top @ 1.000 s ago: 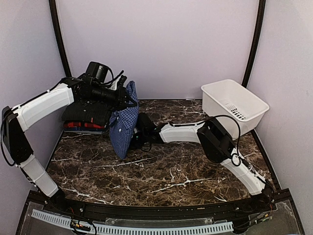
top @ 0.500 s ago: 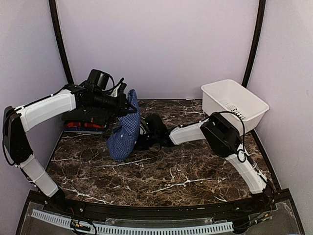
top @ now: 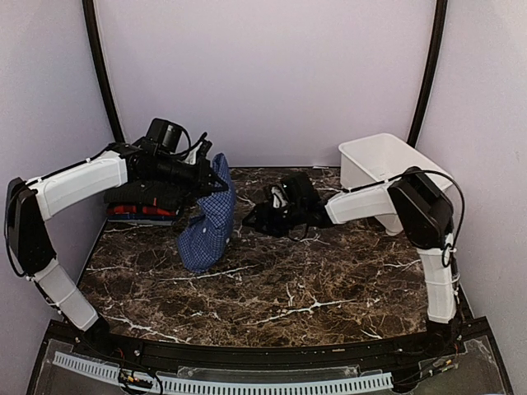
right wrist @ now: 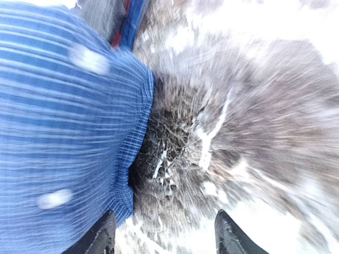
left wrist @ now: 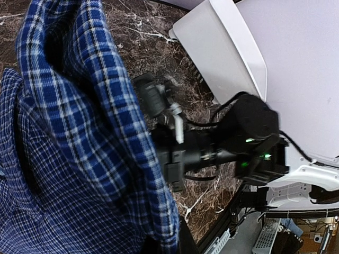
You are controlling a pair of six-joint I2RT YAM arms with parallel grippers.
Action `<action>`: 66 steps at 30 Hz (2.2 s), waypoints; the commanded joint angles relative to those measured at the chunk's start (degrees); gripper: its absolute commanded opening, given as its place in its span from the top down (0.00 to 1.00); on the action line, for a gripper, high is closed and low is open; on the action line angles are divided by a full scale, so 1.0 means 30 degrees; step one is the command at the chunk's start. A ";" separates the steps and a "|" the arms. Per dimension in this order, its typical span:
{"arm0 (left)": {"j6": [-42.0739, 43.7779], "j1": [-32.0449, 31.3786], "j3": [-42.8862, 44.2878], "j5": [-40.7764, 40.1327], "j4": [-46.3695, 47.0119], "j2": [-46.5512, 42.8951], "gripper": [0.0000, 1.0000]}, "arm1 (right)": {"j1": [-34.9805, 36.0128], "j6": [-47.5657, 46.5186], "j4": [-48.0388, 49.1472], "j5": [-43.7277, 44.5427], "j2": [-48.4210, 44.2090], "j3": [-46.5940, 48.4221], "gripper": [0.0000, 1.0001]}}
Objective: Fold and stack the long sleeve shirts
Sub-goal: Turn over the square folded shirt at the center of the board, then adjust the square-folded shirt at the center of the board.
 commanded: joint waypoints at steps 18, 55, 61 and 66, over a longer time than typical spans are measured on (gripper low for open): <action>-0.2067 -0.5796 0.7600 -0.5487 -0.0288 0.7776 0.31 | -0.3228 -0.4630 -0.5659 0.6675 -1.3555 -0.9677 0.23; -0.1885 -0.1090 -1.0884 -0.3564 0.2781 -0.0525 0.56 | -0.0051 -0.6674 -0.7749 0.5627 -0.7277 -0.7765 0.66; -0.2793 -0.2949 -1.0743 -0.3940 0.1099 -0.1033 0.82 | 0.0138 -0.6573 -0.7771 0.5359 -0.8622 -0.9416 0.91; -0.3619 -0.3834 -1.1962 -0.3917 0.0486 -0.1447 0.84 | 0.0212 -0.6426 -0.8022 0.5397 -0.9733 -1.1166 0.94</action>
